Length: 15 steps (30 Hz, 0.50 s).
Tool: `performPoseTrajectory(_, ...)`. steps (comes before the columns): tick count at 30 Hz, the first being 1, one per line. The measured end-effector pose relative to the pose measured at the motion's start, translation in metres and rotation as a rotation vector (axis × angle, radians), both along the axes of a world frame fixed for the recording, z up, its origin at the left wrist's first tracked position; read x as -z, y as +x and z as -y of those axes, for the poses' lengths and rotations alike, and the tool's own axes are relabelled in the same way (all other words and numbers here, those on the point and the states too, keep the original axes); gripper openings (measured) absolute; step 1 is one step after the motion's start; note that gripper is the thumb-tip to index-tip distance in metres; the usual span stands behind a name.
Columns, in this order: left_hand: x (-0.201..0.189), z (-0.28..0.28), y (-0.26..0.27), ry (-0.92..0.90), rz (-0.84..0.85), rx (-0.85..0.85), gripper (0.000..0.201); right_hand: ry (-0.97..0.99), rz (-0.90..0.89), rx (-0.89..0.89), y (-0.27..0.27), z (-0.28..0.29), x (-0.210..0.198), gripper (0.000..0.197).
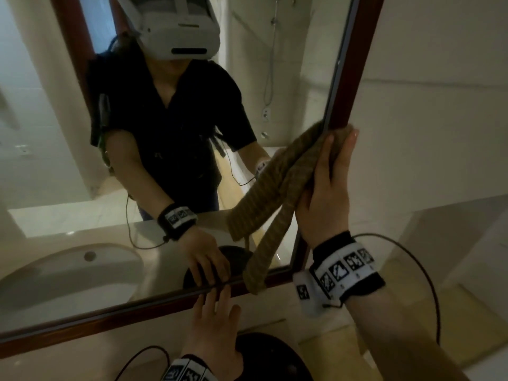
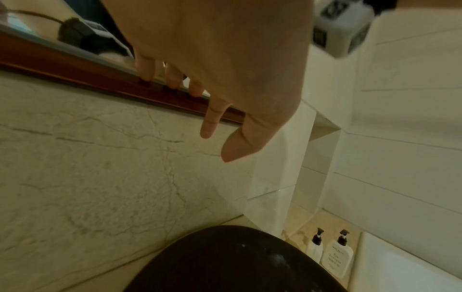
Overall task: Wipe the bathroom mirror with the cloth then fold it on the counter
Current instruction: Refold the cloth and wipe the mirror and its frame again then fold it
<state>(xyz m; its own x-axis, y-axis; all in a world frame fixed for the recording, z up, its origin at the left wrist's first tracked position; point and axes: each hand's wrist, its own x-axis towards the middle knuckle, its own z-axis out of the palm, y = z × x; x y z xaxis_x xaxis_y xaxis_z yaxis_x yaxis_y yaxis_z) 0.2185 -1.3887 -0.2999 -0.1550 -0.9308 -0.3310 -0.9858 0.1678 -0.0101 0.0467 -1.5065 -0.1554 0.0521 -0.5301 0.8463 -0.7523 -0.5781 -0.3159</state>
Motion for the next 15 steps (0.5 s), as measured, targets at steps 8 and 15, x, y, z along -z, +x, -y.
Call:
performPoseTrajectory(8,0.009,-0.007,-0.001,-0.127,-0.049,-0.034,0.069,0.295,-0.053,0.018,-0.002,-0.034,0.146,0.074)
performPoseTrajectory(15,0.011,-0.005,0.006,-0.174,-0.094,0.008,0.065,0.355,0.293,-0.081,0.038,-0.051,0.143,0.08)
